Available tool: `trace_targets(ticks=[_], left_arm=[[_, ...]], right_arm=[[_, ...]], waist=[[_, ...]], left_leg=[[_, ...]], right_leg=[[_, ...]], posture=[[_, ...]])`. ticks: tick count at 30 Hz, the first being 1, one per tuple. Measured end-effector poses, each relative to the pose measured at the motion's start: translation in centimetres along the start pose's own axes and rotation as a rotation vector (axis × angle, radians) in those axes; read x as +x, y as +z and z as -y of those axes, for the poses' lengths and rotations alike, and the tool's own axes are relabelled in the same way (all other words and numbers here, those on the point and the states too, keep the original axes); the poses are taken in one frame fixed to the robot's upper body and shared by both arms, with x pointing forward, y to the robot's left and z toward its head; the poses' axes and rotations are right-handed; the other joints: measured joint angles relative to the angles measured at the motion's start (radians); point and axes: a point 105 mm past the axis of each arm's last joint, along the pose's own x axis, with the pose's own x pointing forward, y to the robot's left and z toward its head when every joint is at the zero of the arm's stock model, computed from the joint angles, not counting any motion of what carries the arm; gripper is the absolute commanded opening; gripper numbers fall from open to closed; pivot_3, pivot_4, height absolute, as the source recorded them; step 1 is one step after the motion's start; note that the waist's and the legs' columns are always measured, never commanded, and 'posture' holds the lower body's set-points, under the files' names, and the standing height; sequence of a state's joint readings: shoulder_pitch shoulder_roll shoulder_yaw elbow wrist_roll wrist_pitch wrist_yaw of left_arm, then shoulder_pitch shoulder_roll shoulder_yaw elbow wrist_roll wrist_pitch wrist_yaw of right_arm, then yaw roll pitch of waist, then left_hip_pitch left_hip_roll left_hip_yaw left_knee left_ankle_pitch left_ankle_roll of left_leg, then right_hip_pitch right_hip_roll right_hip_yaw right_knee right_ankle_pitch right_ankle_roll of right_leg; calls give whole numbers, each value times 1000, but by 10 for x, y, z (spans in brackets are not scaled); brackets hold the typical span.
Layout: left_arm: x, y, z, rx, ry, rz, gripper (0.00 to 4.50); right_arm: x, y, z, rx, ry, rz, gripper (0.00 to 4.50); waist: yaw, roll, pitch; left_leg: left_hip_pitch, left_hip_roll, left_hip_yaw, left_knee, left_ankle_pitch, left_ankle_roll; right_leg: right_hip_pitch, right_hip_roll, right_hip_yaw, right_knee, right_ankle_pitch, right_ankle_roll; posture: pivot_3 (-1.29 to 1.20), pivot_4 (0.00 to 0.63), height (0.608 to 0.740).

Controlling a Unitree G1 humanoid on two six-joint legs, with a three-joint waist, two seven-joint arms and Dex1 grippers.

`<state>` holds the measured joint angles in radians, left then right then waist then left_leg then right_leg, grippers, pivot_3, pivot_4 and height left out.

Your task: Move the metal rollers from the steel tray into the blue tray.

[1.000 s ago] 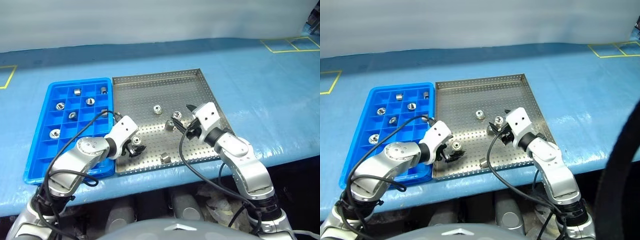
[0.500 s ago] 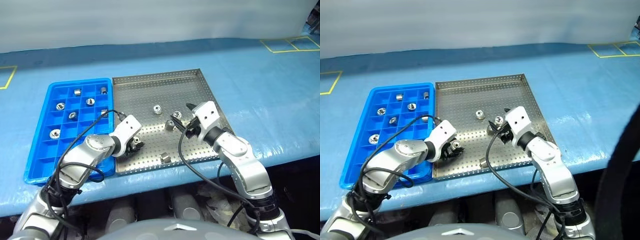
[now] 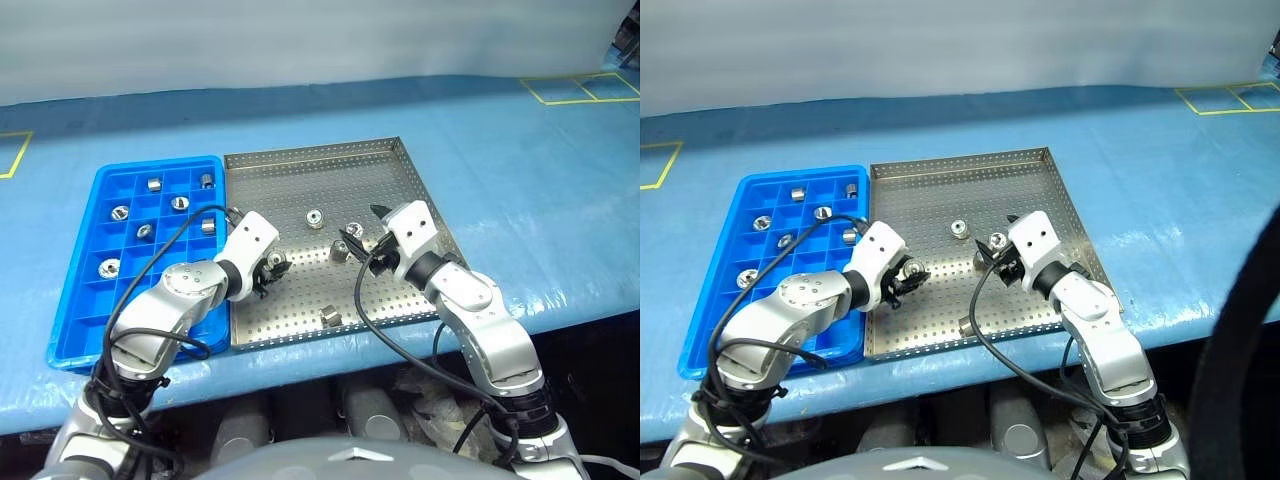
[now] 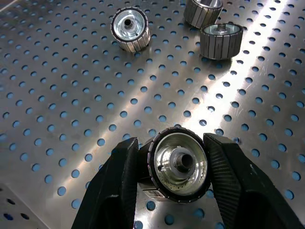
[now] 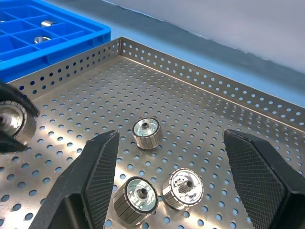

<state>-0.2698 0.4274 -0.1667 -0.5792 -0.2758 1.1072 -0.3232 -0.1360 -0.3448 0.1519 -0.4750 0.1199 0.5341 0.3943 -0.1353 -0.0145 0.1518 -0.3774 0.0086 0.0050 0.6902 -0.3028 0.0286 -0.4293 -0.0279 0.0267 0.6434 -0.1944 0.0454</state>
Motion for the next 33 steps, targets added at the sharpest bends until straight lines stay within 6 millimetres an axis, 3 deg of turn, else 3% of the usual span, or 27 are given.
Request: trace_targets(ticks=[3, 7, 12, 19, 22, 27, 30, 33], left_arm=[[-7, 9, -24, -18, 186, 53, 1861], [-20, 4, -54, -69, 421, 60, 1861], [-37, 4, -67, -106, 557, 84, 1861], [-77, 8, -91, -163, 739, 124, 1861], [-106, -8, -100, -174, 807, 45, 1861], [-135, -40, -106, -243, 888, -89, 1861], [-138, -56, -103, -281, 891, -142, 1861], [-126, -65, -92, -316, 831, -167, 1861]], right_arm=[[0, 0, 0, -1, 2, 0, 3661], [0, 0, 0, -3, 8, -3, 3661], [3, 2, -5, -11, 38, 4, 3661], [8, 1, -9, -12, 73, -4, 3661], [9, 1, -10, -9, 82, -6, 3661], [14, -2, -14, 0, 111, -10, 3661], [18, 0, -18, 2, 130, -4, 3661], [20, 3, -20, -3, 148, 12, 3661]], waist=[[2, 0, 0], [5, 0, 0], [18, 0, 0], [28, 0, 0], [28, 0, 0], [53, -1, 0], [72, -2, 0], [91, -3, 0]], left_leg=[[0, 0, 0, 0, 0, 0], [0, 0, 0, 0, 0, 0], [0, 0, 0, 0, 0, 0], [0, 0, 0, 0, 0, 0], [0, 0, 0, 0, 0, 0], [1, 0, -1, 0, 0, -1], [1, 0, -1, 0, 1, -1], [1, 0, -2, 0, 1, -1]], right_leg=[[0, 0, 0, 0, 0, 0], [0, 0, 0, 0, 0, 0], [0, 0, 0, 0, 0, 0], [0, 0, -1, 0, 0, 0], [0, 0, -1, 1, 0, 0], [0, 0, -2, 0, 0, -1], [1, 0, -2, 1, 0, -1], [1, -1, -3, 0, 0, -1]], posture=[[-204, 150, 740], [-188, 150, 740], [-159, 150, 740], [-114, 150, 740], [-95, 150, 740], [-56, 150, 740], [-49, 150, 740], [-48, 150, 740]])
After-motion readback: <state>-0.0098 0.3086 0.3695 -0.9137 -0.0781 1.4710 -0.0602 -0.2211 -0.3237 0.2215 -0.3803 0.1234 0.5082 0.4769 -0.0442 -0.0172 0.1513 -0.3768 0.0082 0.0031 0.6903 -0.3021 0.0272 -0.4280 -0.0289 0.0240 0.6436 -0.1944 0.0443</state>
